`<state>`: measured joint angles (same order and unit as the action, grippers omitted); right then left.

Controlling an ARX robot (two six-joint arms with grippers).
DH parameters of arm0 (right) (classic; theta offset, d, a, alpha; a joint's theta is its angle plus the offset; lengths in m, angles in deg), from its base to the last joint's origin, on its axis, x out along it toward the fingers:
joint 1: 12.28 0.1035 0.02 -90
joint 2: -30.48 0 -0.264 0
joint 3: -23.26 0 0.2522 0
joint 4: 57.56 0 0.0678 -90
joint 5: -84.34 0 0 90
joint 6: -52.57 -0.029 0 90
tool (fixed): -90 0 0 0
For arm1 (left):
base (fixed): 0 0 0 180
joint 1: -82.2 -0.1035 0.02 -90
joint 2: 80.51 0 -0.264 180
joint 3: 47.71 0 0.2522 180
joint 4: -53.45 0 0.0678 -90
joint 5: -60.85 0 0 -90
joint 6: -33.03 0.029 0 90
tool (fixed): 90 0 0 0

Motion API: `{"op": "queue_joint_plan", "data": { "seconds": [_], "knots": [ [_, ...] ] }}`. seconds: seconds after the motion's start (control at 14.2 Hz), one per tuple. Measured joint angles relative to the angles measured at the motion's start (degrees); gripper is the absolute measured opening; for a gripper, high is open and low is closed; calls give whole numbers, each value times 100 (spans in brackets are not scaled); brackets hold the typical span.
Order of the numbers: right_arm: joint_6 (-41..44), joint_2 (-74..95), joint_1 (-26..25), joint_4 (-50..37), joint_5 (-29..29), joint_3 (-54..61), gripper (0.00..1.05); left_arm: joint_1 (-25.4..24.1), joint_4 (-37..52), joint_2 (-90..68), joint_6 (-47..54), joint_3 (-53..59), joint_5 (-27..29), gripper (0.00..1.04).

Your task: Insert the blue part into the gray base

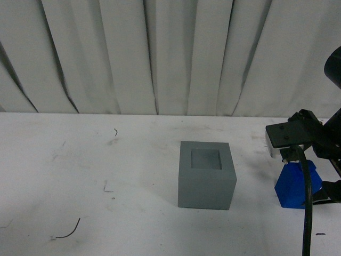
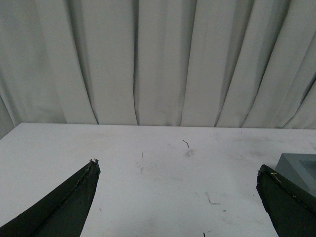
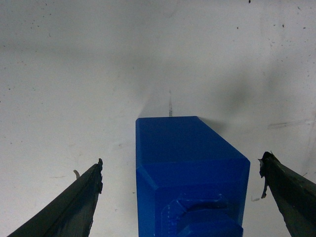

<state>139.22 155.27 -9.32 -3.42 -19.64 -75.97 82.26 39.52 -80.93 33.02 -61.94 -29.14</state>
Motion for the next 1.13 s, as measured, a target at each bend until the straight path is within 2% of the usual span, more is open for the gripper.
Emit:
{"op": "queue_joint_plan", "data": {
  "seconds": [0.07, 0.14, 0.21, 0.28, 0.35, 0.77, 1.13],
  "knots": [
    [0, 2, 2, -13, -4, 0, 94, 0, 0, 0, 0, 0, 0, 98],
    [2, 13, 13, -33, -4, 0, 78, 0, 0, 0, 0, 0, 0, 98],
    [2, 35, 42, -22, 9, 0, 69, 0, 0, 0, 0, 0, 0, 98],
    [4, 68, 42, -15, 7, -2, 54, 0, 0, 0, 0, 0, 0, 98],
    [7, 66, 42, 11, 7, -28, 48, 0, -2, 0, 0, 0, 0, 98],
    [26, -52, 2, 579, -2, -291, 47, 0, 0, 0, 2, 0, 0, 98],
    [44, -426, 81, 1434, -33, -1145, 47, 0, 0, 0, 0, 0, 0, 98]
  ]
}}
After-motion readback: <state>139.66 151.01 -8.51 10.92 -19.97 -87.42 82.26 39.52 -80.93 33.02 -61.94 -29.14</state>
